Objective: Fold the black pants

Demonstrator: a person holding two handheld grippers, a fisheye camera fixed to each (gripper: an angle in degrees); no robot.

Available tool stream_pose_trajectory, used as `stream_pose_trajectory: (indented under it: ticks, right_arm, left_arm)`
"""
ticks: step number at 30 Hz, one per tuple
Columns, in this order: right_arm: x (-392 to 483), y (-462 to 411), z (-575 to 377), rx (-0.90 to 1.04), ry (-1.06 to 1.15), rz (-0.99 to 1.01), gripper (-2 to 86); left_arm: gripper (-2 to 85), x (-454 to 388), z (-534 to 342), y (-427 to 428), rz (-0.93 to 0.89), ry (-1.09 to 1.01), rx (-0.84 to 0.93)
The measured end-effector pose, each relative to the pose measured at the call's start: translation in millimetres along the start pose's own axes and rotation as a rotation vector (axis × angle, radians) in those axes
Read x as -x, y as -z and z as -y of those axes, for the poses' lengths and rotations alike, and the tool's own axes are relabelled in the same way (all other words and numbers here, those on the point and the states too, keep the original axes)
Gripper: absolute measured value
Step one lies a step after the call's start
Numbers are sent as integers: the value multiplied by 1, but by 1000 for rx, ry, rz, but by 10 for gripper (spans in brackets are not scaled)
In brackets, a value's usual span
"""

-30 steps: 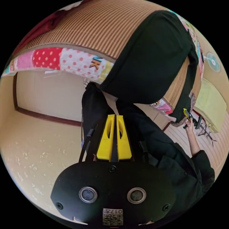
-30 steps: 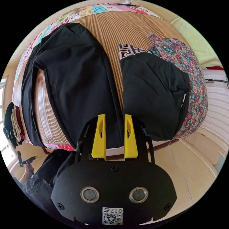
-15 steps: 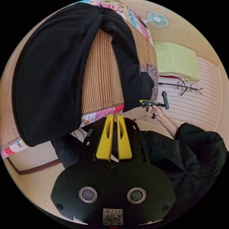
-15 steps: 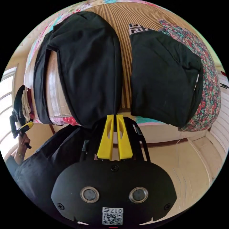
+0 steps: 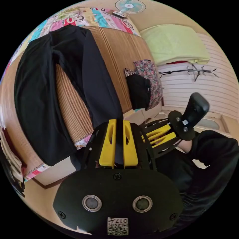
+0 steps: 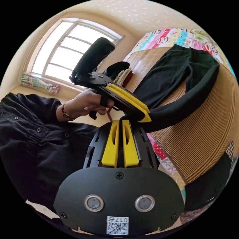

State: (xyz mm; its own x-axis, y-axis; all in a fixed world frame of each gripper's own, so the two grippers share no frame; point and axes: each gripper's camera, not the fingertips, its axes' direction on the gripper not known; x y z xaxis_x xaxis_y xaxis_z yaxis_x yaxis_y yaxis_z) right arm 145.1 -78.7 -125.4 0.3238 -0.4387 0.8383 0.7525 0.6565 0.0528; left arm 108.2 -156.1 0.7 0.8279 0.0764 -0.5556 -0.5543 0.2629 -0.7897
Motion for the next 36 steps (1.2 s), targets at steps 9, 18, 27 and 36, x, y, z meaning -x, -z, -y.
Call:
stream_pose_trajectory:
  ticks: [9, 18, 27, 36]
  right_arm:
    - [-205, 32, 55, 476, -350, -99, 150]
    - [-344, 141, 151, -547, -853, 18, 181]
    - [-237, 20, 351, -199, -473, -794, 27]
    - [-193, -126, 438, -288, -337, -265, 45]
  left_arm:
    - [-4, 33, -59, -17, -228, 158, -142]
    - [-5, 64, -85, -16, -342, 220, -213]
    - [-6, 180, -191, 1, -742, 451, -469]
    - [16, 313, -320, -5, -686, 809, -495]
